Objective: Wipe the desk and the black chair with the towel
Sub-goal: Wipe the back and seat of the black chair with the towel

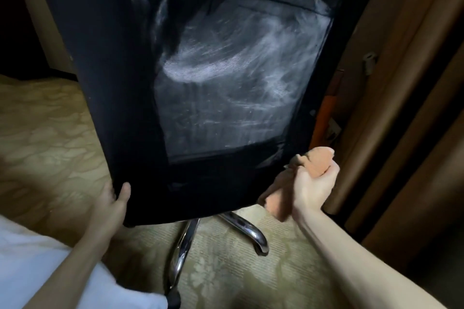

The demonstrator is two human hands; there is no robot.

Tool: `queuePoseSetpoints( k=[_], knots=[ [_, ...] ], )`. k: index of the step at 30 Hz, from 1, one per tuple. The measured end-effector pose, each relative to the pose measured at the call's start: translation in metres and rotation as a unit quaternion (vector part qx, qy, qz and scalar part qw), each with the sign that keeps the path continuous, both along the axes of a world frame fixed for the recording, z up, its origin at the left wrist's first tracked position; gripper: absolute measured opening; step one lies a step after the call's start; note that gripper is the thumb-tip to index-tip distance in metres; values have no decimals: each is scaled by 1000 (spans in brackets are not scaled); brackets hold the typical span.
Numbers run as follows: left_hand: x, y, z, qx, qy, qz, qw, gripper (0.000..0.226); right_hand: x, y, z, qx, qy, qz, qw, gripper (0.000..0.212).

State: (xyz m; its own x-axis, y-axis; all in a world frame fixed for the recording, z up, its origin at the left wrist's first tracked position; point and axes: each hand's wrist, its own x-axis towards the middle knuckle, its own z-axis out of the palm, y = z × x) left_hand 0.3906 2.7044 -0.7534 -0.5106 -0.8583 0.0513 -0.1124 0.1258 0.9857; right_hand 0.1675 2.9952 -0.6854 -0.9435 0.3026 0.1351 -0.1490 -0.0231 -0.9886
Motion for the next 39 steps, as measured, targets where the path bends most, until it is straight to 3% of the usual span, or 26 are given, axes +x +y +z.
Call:
queuePoseSetpoints(
  k=[5,9,13,17,20,24,27,29,31,35,39],
  knots=[
    [-1,2,1,1,4,1,1000,38,-51,10,5,117,-47,8,992,64],
    [0,1,0,1,5,-8,1000,41,-62,-14,-2,197,-57,66,977,61],
    [-1,-1,-2,-3,-1,-17,1000,49,-27,-51,-12,239,-25,24,970,65],
    [2,1,-4,-19,-2,-22,1000,50,44,-95,-34,265,10,79,961,64],
    [1,2,-4,-24,0,-23,999,50,91,-118,-49,326,84,175,925,58],
    [4,2,-2,-28,13,-25,999,52,128,-139,-51,252,142,365,885,57],
    [3,2,-3,-30,7,-16,999,43,125,-136,-47,129,87,332,930,37],
    [0,0,-3,-35,-1,-15,999,42,108,-118,-40,49,75,273,958,35],
    [1,-3,-3,-29,-8,-17,999,42,89,-95,-29,28,85,205,975,39],
    [4,-4,-5,-29,-23,-26,999,38,40,-54,-15,87,86,70,990,44],
    [4,0,-4,-26,-26,-25,999,38,30,-69,-22,201,59,66,976,51]
  ],
)
